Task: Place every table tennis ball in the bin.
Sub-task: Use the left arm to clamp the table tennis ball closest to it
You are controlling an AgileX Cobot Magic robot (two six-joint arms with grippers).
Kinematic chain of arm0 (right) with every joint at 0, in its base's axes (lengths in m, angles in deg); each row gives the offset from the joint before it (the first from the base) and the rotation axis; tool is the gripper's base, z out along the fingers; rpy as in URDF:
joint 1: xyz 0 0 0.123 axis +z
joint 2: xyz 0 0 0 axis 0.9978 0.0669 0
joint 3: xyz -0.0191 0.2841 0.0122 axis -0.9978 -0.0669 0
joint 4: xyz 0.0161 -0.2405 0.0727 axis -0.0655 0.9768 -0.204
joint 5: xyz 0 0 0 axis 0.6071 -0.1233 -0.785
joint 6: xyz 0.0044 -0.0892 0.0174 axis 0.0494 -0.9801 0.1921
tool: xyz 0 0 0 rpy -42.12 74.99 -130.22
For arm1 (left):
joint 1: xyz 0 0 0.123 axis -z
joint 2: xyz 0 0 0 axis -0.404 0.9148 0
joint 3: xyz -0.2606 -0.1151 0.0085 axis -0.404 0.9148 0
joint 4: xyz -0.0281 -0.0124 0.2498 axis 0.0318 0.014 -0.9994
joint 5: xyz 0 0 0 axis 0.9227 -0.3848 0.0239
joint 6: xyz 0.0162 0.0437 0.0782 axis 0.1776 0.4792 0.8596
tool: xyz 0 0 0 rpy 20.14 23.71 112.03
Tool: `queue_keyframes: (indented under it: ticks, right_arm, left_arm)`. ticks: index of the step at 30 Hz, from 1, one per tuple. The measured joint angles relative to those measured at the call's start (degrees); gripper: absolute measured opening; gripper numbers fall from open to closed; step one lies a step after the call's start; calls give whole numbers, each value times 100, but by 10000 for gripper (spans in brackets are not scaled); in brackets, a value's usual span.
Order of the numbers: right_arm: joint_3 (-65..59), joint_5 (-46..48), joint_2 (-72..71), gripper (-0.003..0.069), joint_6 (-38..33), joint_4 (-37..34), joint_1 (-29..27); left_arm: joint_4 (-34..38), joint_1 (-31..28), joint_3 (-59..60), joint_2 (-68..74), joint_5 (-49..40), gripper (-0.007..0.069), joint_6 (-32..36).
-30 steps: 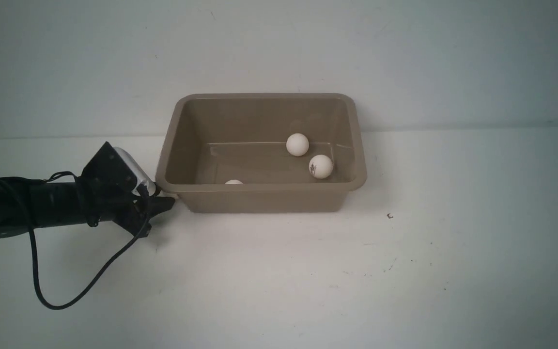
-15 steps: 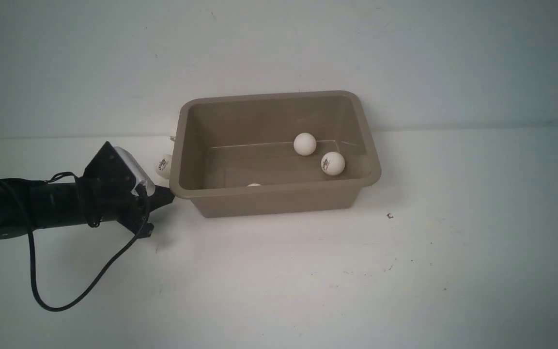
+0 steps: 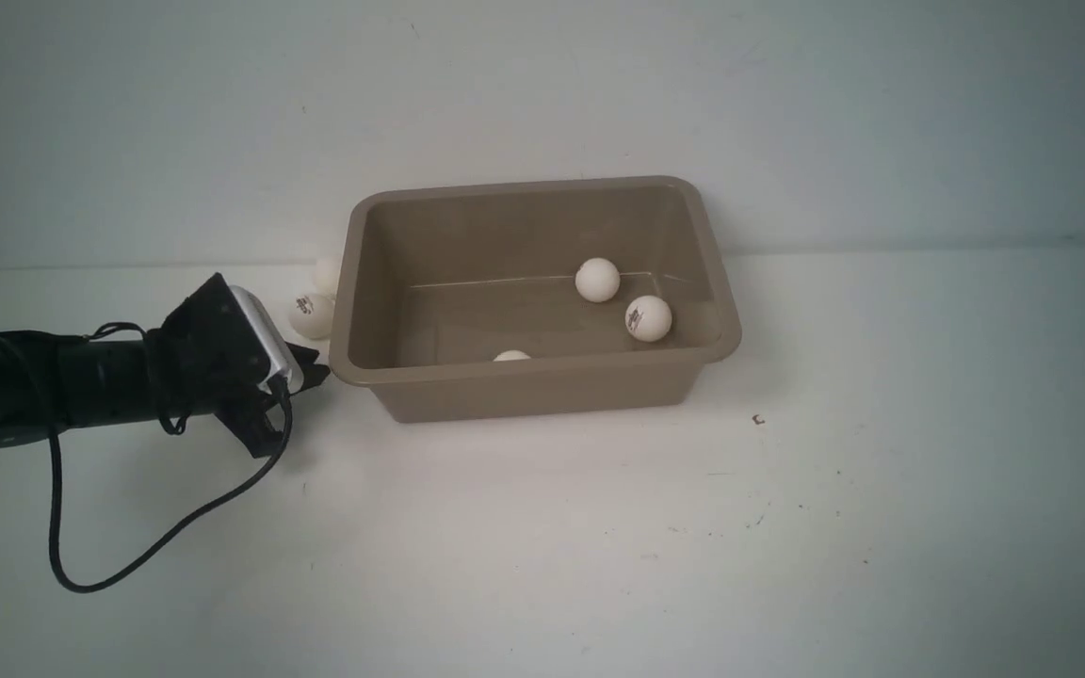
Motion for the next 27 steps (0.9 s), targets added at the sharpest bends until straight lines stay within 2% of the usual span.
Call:
queue_keyframes:
  ticks: [1,5,9,12,17,27]
  right_arm:
    - [0,0,0,589,0,0,0]
    - [0,0,0,589,0,0,0]
    - [0,0,0,589,0,0,0]
    - [0,0,0,589,0,0,0]
    - [0,0,0,589,0,0,0]
    - [0,0,0,589,0,0,0]
  left_arm:
    - [0,0,-13,0,0,157,-5]
    - [0,0,-289,0,0,285,-517]
    - [-7,0,-462,-25,99,393,-2033]
    - [-12,0,-510,-126,391,421,-2570]
    - [0,0,-696,-192,757,430,-2749]
    - [-5,0,-738,-196,758,430,-2754]
